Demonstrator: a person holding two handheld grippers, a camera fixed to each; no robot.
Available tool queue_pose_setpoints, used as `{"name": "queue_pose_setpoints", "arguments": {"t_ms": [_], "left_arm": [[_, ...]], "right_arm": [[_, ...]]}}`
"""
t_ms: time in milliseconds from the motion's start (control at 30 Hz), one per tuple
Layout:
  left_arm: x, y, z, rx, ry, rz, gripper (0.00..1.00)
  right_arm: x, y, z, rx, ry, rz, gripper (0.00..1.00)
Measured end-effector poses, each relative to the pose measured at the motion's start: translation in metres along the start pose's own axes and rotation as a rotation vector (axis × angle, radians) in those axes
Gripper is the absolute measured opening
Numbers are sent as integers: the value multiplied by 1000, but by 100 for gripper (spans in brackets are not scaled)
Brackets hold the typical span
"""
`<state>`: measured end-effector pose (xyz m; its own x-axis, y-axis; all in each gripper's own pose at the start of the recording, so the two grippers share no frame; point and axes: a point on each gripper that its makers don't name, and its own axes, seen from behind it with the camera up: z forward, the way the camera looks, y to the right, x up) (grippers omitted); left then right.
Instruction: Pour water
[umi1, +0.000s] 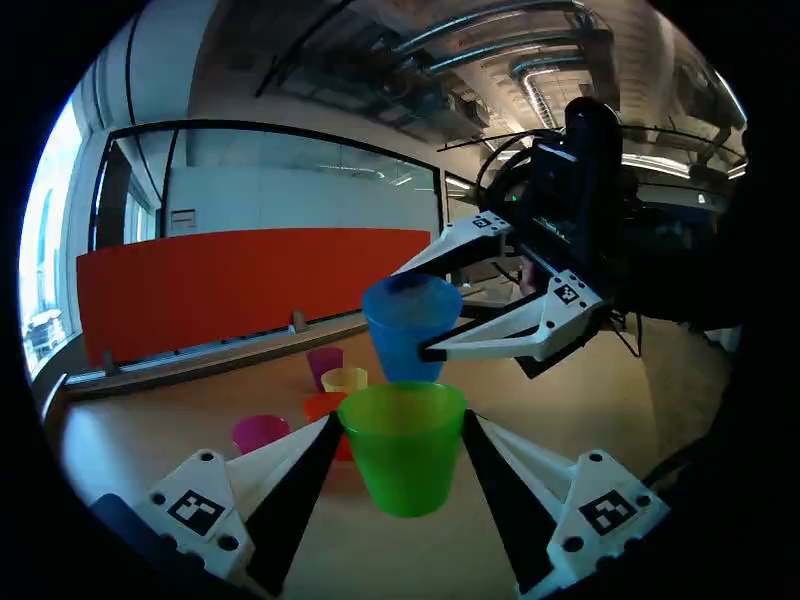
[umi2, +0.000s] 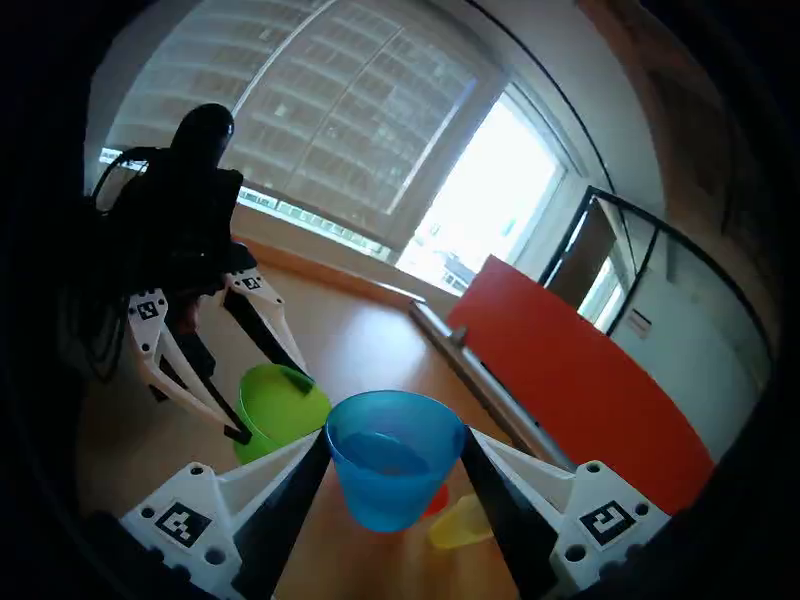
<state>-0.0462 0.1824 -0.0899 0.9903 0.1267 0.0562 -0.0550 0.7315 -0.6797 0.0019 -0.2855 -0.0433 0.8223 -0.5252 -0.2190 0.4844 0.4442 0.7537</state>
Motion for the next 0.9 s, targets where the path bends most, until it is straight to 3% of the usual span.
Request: {"name": "queue_pose_setpoints", "arguments": {"t_ms": [900], "left_arm": [[4, 7, 5, -16, 8, 13, 87]], "right_arm": [[16, 9, 4, -15, -4, -205, 93]]}}
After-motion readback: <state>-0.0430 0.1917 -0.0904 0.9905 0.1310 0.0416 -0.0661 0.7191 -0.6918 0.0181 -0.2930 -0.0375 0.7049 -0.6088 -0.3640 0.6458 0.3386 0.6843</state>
